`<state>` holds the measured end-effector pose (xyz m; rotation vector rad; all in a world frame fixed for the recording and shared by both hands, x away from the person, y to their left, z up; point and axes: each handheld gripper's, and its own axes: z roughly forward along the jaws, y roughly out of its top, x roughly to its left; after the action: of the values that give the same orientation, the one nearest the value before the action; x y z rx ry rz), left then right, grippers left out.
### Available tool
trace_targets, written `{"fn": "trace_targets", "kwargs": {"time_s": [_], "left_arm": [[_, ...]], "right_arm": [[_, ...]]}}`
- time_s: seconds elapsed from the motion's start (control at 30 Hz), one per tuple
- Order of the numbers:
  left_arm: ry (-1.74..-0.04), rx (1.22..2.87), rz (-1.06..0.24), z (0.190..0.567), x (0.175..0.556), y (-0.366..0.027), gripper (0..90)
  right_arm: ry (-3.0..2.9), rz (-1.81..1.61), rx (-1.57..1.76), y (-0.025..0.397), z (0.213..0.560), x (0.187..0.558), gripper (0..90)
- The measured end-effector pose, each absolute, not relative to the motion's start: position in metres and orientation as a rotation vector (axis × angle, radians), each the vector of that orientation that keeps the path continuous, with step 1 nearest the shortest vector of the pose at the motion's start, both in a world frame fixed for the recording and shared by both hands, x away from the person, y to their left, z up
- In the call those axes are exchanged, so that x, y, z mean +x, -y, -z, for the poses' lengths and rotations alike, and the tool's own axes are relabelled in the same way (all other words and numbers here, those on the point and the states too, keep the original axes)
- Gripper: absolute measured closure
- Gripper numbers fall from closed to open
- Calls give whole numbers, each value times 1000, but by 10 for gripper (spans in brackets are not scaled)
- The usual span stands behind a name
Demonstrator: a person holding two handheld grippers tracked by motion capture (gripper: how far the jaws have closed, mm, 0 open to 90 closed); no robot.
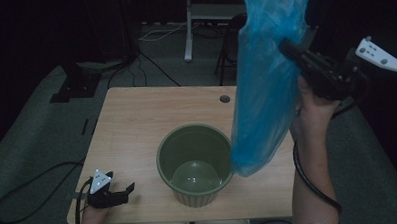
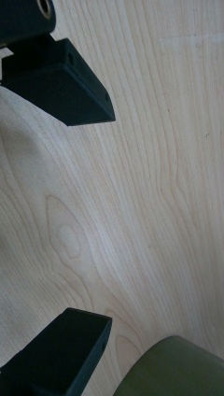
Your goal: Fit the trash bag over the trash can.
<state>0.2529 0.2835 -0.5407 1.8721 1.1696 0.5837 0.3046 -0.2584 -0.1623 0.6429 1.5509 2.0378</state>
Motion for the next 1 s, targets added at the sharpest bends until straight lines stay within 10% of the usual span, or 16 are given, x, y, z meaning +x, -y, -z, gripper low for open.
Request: {"fn": "trace_targets", "kwargs": {"time_s": [0.37, 1.0], "left_arm": [[-1163, 1876, -575, 541, 252, -283, 47], [-1156, 1875, -555, 540, 252, -284, 48]], "right_arm": [[-1588, -2064, 629, 196, 160, 337, 900], [-1905, -2028, 762, 139, 289, 340, 898]]}}
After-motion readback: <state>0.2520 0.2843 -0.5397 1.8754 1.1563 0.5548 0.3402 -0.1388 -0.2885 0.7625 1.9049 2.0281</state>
